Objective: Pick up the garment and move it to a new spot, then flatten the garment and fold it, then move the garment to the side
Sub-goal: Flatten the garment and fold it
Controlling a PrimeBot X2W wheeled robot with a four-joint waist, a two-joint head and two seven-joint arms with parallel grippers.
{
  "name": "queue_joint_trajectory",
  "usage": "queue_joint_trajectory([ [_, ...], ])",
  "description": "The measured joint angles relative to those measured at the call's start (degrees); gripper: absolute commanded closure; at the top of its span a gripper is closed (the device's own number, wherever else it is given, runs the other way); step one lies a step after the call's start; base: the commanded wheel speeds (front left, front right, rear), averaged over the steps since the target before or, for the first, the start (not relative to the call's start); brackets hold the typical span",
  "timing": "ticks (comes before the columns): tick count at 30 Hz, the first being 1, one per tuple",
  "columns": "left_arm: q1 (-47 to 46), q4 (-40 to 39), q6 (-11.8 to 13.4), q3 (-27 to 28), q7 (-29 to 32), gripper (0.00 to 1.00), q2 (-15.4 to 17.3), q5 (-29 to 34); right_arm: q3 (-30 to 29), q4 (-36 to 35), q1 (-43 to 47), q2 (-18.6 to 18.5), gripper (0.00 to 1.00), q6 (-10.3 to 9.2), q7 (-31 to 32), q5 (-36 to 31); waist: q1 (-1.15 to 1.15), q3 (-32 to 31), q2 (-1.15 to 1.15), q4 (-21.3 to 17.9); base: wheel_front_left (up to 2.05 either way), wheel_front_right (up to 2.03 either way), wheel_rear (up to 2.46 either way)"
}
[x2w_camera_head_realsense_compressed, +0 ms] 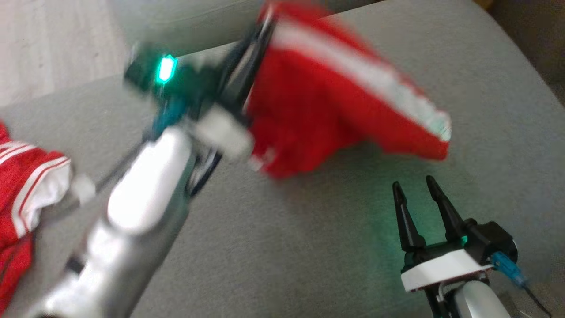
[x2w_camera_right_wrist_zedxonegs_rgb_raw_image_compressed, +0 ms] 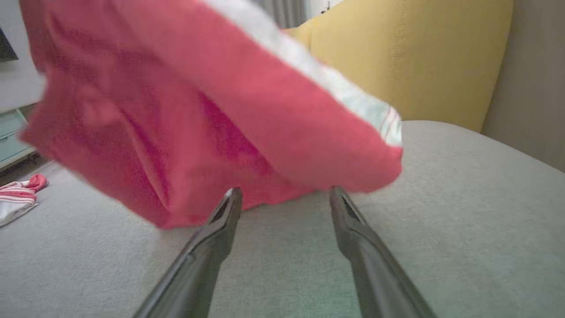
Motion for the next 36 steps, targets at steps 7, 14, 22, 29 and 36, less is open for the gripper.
queue_joint_trajectory([
  [7, 14.73, 2.75, 1.09, 1.09, -1.89, 1.00, 6.02, -2.24, -0.48, 0.15, -0.18, 0.02, 0.00, 0.00, 0.00, 0.56, 0.00, 2.01, 0.00, 4.76, 0.00, 0.00, 0.00],
  [14, 14.21, 2.97, 1.23, 1.86, -4.19, 1.00, 7.10, -2.58, -4.04, 1.62, -3.93, 0.02, 0.00, 0.00, 0.00, 3.85, 0.00, 4.37, 0.00, 8.92, 0.00, 0.00, 0.00],
  [22, 13.28, 3.71, 1.20, 1.76, -5.36, 1.00, 7.37, -2.58, -3.93, 14.89, -13.79, -0.02, 0.00, 0.00, 0.00, 7.71, 0.00, 6.60, 0.00, 11.08, 0.00, 0.00, 0.00],
  [29, 11.28, 3.90, 1.19, 1.33, -5.90, 1.00, 6.87, -2.57, -0.69, 25.52, -23.34, -0.09, 0.00, 0.00, 0.00, 8.94, 0.01, 8.40, 0.00, 12.05, 0.00, 0.00, 0.00],
  [36, 10.49, 4.70, 1.14, 1.01, -6.46, 1.00, 6.66, -2.57, -1.66, 29.76, -27.00, -0.19, 0.00, 0.00, 0.00, 8.93, 0.01, 9.20, 0.00, 12.72, 0.00, 0.00, 0.00],
])
